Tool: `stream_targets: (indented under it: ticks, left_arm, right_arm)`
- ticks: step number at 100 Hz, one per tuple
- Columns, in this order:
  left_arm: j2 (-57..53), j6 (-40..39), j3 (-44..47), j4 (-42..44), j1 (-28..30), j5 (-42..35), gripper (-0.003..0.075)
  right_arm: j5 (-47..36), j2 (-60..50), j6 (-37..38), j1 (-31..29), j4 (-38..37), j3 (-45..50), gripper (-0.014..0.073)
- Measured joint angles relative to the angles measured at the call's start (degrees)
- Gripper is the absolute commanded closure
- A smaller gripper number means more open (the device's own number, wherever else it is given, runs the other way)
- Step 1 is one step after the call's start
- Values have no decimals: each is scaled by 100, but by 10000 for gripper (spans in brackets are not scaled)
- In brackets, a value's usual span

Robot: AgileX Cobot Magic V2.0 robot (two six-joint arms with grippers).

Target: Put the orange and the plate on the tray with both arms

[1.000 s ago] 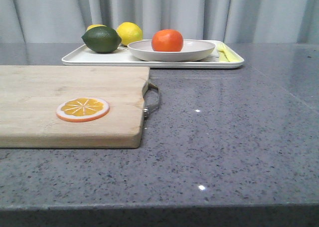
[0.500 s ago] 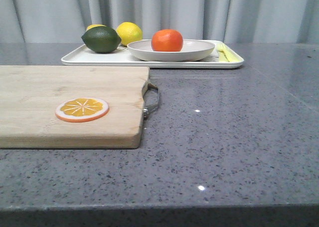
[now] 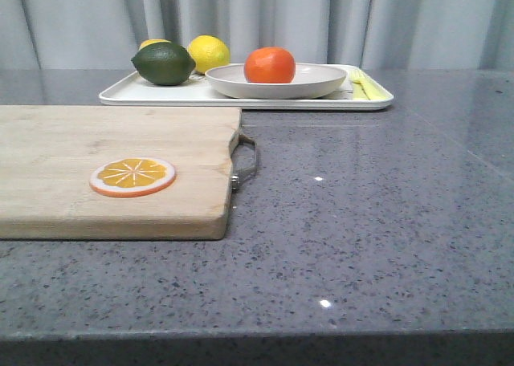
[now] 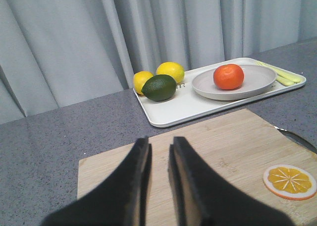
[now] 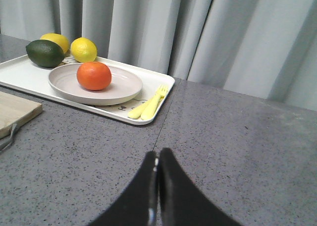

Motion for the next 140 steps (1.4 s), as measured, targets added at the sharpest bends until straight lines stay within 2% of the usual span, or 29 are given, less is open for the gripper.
stream_targets:
  ticks: [101, 112, 125, 140]
  left_arm:
    - [0, -4, 44, 0, 0, -12, 740]
    - [0, -122, 187, 249, 13, -120, 740]
    - [-141, -637, 602, 624, 307, -700, 740]
    - [-580, -832, 1276, 755, 859, -1113, 740]
  right_arm:
    - [13, 0, 0, 0, 0, 0, 695]
    - [22, 0, 0, 0, 0, 0, 695]
    - [22, 0, 0, 0, 0, 0, 695]
    - [22, 0, 0, 0, 0, 0, 695]
